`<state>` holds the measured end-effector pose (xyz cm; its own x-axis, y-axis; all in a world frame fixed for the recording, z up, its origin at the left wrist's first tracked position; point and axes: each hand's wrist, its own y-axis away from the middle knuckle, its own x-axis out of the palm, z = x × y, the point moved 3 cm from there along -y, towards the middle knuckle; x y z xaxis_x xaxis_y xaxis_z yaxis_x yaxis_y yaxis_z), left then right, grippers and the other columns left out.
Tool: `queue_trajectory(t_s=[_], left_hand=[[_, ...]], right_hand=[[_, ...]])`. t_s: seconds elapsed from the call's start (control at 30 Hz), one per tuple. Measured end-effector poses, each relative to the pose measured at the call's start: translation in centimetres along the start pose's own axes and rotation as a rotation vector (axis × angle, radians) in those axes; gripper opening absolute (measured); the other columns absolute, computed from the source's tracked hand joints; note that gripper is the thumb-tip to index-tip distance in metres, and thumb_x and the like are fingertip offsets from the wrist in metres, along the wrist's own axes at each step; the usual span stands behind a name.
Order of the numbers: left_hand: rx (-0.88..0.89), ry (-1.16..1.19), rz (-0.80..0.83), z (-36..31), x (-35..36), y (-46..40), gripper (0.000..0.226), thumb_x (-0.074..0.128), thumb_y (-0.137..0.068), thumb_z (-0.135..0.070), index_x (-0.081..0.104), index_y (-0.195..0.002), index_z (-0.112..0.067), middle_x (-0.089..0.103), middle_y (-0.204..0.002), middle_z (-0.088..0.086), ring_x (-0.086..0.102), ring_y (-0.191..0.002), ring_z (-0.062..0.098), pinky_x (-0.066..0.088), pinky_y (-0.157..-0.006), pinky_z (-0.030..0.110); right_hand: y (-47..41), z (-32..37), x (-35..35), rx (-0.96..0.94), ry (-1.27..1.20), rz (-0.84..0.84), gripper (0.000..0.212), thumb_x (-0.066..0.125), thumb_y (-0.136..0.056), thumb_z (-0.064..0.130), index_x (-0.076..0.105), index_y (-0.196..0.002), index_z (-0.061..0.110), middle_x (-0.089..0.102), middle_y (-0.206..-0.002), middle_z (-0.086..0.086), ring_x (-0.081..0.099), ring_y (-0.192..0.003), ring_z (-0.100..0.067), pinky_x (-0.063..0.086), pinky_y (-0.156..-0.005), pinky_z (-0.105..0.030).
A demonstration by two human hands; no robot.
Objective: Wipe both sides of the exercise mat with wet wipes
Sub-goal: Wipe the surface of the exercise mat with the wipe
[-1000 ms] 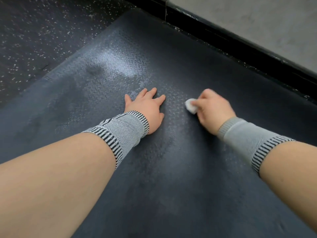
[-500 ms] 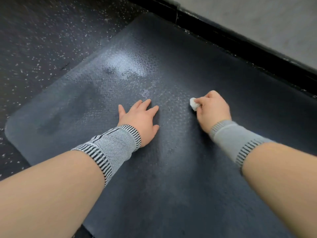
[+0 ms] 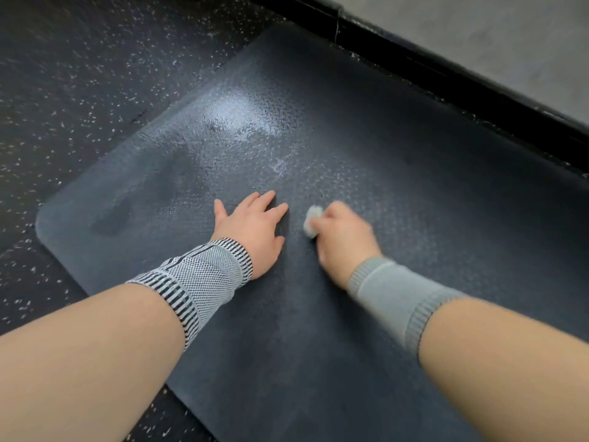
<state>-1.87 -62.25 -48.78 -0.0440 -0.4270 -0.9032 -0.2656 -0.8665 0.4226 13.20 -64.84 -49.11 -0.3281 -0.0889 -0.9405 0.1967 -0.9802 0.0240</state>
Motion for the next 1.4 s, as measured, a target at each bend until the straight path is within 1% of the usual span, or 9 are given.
queue_trajectory(t_s=[0.13, 0.33, 0.57, 0.73, 0.97, 1.07, 1.13, 1.23, 1.4], left_hand=[[0.009, 0.003, -0.008, 0.7, 0.4, 0.7, 0.057, 0.041, -0.101, -0.035, 0.018, -0.154, -0.036, 0.005, -0.164, -0.010, 0.003, -0.150, 0.014, 0.004, -0.113, 0.066], [-0.017, -0.002, -0.012, 3.2, 1.2, 2.0, 0.055, 0.040, -0.102, -0.035, 0.019, -0.153, -0.039, 0.006, -0.163, -0.010, 0.003, -0.151, 0.015, 0.005, -0.113, 0.067], [-0.029, 0.014, -0.026, 4.0, 1.6, 3.0, 0.056, 0.041, -0.101, -0.034, 0.019, -0.153, -0.038, 0.005, -0.163, -0.011, 0.002, -0.150, 0.013, 0.004, -0.114, 0.065], [-0.059, -0.037, -0.012, 6.8, 1.7, 5.2, 0.057, 0.042, -0.101, -0.035, 0.018, -0.153, -0.038, 0.005, -0.163, -0.011, 0.003, -0.151, 0.014, 0.006, -0.113, 0.066], [-0.205, 0.033, 0.001, 9.1, 3.2, 8.9, 0.060, 0.044, -0.100, -0.041, 0.017, -0.153, -0.039, 0.004, -0.163, -0.013, 0.002, -0.150, 0.011, 0.009, -0.115, 0.064], [-0.270, 0.134, -0.059, 9.4, 3.9, 9.6, 0.058, 0.046, -0.099, -0.043, 0.023, -0.153, -0.037, 0.009, -0.163, -0.012, 0.004, -0.150, 0.010, 0.009, -0.114, 0.064], [-0.302, 0.163, -0.074, 10.1, 4.4, 10.1, 0.059, 0.048, -0.098, -0.046, 0.026, -0.152, -0.037, 0.011, -0.163, -0.012, 0.004, -0.150, 0.011, 0.008, -0.114, 0.065], [-0.345, 0.168, -0.086, 11.4, 4.8, 11.1, 0.058, 0.047, -0.097, -0.049, 0.028, -0.151, -0.039, 0.012, -0.162, -0.012, 0.005, -0.150, 0.010, 0.008, -0.114, 0.065], [-0.368, 0.158, -0.102, 12.0, 4.7, 11.5, 0.056, 0.045, -0.099, -0.047, 0.027, -0.151, -0.040, 0.012, -0.163, -0.010, 0.005, -0.150, 0.011, 0.007, -0.114, 0.065]], right_hand=[[1.1, 2.5, 0.1, -0.316, -0.042, 0.098, 0.024, 0.045, -0.085, 0.026, 0.063, -0.083, 0.010, 0.054, -0.077, -0.008, 0.051, -0.060, -0.026, 0.037, -0.051, -0.024], [-2.7, -3.2, -1.4, 0.236, 0.109, -0.054, 0.019, 0.052, -0.088, 0.016, 0.065, -0.101, 0.020, 0.048, -0.104, -0.006, 0.056, -0.092, -0.031, 0.042, -0.078, -0.029], [1.3, 4.7, 1.3, -0.351, -0.068, 0.123, 0.018, 0.042, -0.085, 0.024, 0.058, -0.082, 0.016, 0.050, -0.081, -0.006, 0.051, -0.066, -0.027, 0.043, -0.058, -0.028], [-1.7, 0.8, 0.4, 0.170, 0.069, -0.013, 0.012, 0.052, -0.090, 0.019, 0.064, -0.094, 0.017, 0.048, -0.099, -0.005, 0.055, -0.085, -0.028, 0.044, -0.075, -0.029], [5.3, 11.9, 4.7, -0.428, -0.197, 0.310, 0.026, 0.038, -0.095, 0.022, 0.055, -0.112, 0.012, 0.050, -0.109, -0.009, 0.051, -0.093, -0.028, 0.034, -0.070, -0.028], [1.3, 7.9, 4.4, -0.299, -0.052, 0.167, 0.035, 0.038, -0.091, 0.044, 0.057, -0.099, 0.016, 0.052, -0.096, -0.003, 0.048, -0.083, -0.024, 0.035, -0.068, -0.027], [0.5, 6.6, 3.9, -0.084, -0.006, 0.060, 0.020, 0.053, -0.089, 0.028, 0.062, -0.100, 0.014, 0.055, -0.098, -0.006, 0.054, -0.082, -0.029, 0.041, -0.068, -0.026], [3.6, 11.8, 5.1, -0.162, -0.109, 0.023, 0.014, 0.068, -0.072, 0.009, 0.065, -0.085, 0.009, 0.054, -0.080, -0.010, 0.055, -0.060, -0.029, 0.043, -0.051, -0.025], [7.5, 17.5, 7.6, -0.436, -0.269, 0.395, 0.023, 0.037, -0.093, 0.014, 0.053, -0.110, 0.010, 0.045, -0.099, -0.006, 0.046, -0.084, -0.023, 0.032, -0.069, -0.030]])
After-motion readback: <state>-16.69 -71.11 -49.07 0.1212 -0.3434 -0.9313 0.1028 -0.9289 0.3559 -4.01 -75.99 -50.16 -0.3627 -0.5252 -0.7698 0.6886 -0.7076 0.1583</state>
